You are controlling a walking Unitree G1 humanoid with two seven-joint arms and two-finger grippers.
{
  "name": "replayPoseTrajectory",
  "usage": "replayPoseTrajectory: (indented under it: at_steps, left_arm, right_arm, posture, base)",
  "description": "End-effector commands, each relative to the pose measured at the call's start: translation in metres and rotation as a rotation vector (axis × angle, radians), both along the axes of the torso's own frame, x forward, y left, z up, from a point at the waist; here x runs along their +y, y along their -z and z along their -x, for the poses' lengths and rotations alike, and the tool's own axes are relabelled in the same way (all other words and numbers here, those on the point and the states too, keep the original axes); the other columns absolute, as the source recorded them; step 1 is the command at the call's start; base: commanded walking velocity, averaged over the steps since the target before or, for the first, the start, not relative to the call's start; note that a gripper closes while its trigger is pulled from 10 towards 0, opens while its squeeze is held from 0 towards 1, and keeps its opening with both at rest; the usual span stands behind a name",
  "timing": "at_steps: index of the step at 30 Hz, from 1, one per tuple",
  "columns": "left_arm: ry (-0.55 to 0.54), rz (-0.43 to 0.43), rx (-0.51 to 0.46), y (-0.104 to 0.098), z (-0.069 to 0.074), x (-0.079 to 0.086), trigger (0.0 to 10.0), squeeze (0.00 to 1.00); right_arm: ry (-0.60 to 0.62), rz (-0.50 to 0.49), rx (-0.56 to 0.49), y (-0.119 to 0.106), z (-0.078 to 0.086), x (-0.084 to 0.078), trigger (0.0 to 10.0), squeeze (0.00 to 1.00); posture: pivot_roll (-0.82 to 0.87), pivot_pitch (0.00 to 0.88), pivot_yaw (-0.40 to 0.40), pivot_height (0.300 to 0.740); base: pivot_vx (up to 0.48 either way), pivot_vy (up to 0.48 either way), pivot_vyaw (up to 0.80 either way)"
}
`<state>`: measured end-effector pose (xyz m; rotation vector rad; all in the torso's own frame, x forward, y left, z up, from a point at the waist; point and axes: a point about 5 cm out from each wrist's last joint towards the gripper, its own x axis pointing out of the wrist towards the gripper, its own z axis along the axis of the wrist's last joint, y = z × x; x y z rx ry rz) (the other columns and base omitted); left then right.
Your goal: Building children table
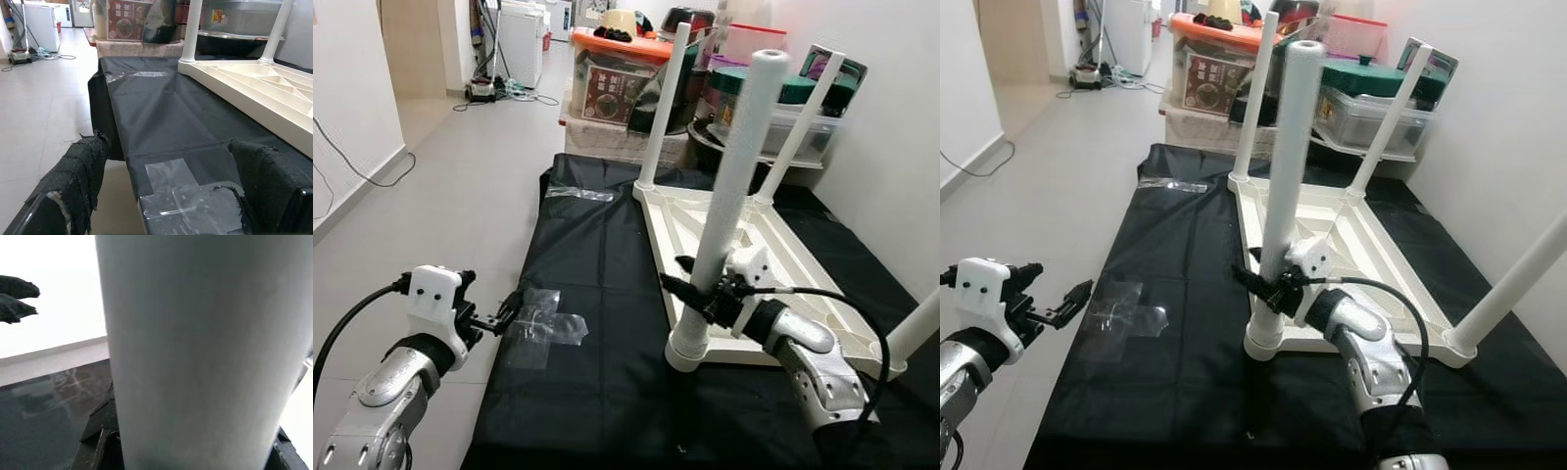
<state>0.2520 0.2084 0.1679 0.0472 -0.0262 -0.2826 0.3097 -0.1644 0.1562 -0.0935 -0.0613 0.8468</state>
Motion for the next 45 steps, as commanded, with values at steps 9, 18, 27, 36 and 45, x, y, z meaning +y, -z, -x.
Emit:
replayPoseTrajectory:
  at_steps: [9,18,27,36,45]
  left_arm:
    - [0.006,0.017,0.021,0.002,0.001,0.002,10.0,0.00]
    - [0.011,0.016,0.023,0.001,-0.001,0.003,10.0,0.00]
    - [0.017,0.011,0.023,0.001,-0.004,0.003,10.0,0.00]
    - [0.015,0.013,0.023,0.002,-0.004,0.001,10.0,0.00]
    - [0.017,0.015,0.024,0.002,-0.006,0.001,10.0,0.00]
  right_arm:
    - [0.288,-0.267,0.221,0.039,0.000,0.005,0.0,0.00]
    - [0.829,-0.333,0.337,0.068,0.013,-0.006,0.0,0.00]
    - [1.161,-0.195,0.358,0.058,0.018,-0.024,0.0,0.00]
    - [1.094,-0.123,0.390,0.044,0.013,-0.004,10.0,0.00]
    - [1.096,-0.188,0.322,0.026,0.012,-0.006,10.0,1.00]
  posture:
    - [0.14,0.000,-0.156,0.740]
    - [0.13,0.000,-0.123,0.740]
    - [0.12,0.000,-0.118,0.740]
    - [0.12,0.000,-0.123,0.740]
    - [0.11,0.000,-0.120,0.740]
  base:
    - [0.000,0.000,0.00]
    - [0.000,0.000,0.00]
    - [0.000,0.000,0.00]
    - [0.000,0.000,0.00]
    - [0.000,0.000,0.00]
